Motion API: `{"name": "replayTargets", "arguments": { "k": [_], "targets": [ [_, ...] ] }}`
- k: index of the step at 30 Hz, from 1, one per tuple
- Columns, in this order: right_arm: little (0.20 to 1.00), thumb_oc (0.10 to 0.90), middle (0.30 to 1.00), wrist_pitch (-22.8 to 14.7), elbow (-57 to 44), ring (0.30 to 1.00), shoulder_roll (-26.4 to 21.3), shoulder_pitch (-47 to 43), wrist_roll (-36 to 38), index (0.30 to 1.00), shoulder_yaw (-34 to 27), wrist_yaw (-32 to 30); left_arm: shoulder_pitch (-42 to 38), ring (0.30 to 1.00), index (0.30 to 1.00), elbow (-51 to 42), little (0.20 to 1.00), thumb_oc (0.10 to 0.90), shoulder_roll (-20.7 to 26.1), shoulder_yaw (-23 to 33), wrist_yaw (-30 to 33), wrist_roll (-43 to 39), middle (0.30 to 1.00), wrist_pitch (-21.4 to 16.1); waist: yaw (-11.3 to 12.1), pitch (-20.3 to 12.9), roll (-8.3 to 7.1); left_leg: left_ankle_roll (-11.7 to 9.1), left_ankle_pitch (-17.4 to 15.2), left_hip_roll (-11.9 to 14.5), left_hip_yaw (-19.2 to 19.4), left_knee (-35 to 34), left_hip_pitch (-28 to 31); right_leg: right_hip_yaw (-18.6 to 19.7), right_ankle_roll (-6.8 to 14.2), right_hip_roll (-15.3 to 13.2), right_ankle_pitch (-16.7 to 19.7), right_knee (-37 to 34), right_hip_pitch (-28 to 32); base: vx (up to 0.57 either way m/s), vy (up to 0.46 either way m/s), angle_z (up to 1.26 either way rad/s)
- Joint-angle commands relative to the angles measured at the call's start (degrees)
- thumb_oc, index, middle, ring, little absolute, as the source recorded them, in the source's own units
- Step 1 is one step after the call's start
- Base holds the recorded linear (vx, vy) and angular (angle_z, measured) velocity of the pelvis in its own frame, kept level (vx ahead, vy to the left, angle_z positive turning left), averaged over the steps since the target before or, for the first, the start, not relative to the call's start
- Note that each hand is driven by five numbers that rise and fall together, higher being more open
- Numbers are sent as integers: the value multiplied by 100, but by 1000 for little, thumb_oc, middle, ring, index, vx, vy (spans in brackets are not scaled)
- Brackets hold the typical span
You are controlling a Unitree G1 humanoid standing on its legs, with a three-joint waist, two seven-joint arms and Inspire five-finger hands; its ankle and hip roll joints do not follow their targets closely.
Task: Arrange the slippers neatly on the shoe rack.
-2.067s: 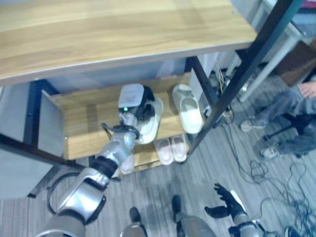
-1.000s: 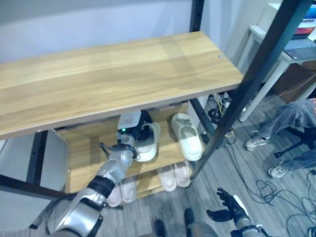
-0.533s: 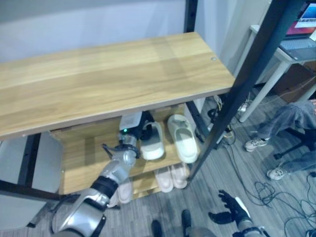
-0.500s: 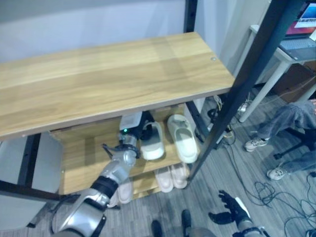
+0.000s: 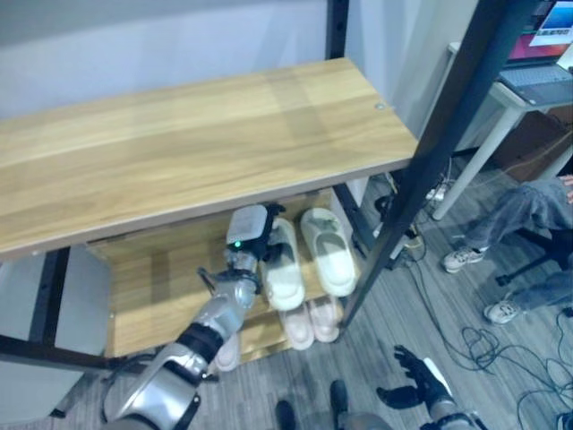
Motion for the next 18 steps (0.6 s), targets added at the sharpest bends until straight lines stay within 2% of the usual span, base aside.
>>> {"name": "replayTargets", "arguments": {
  "k": [1,8,18],
  "targets": [
    [900,800,900,-397,-450,900,-309,44,6,900,-213,-155,-730,900,900,66,900,800,-111,217,198,207,900,-258,39,-298,47,-331,-254,104,-462,-27,-16,-190,453,70,-1081,573,272,0,0,0],
    [900,800,900,-308,-377,900,-210,48,-36,900,-208,-80,-261,900,900,-534,900,800,3,366,-21,265,900,-368,159,-391,93,-333,-243,58,-520,-42,48,-273,451,49,-1068,496,414,-9,-1,5],
    [900,800,900,-204,-103,900,-116,-5,-103,900,-149,-50,33,900,900,-831,900,800,156,539,-123,347,900,-410,260,-538,113,-343,-234,19,-562,-46,69,-333,471,27,-980,366,511,-9,-2,3]
  ]
}}
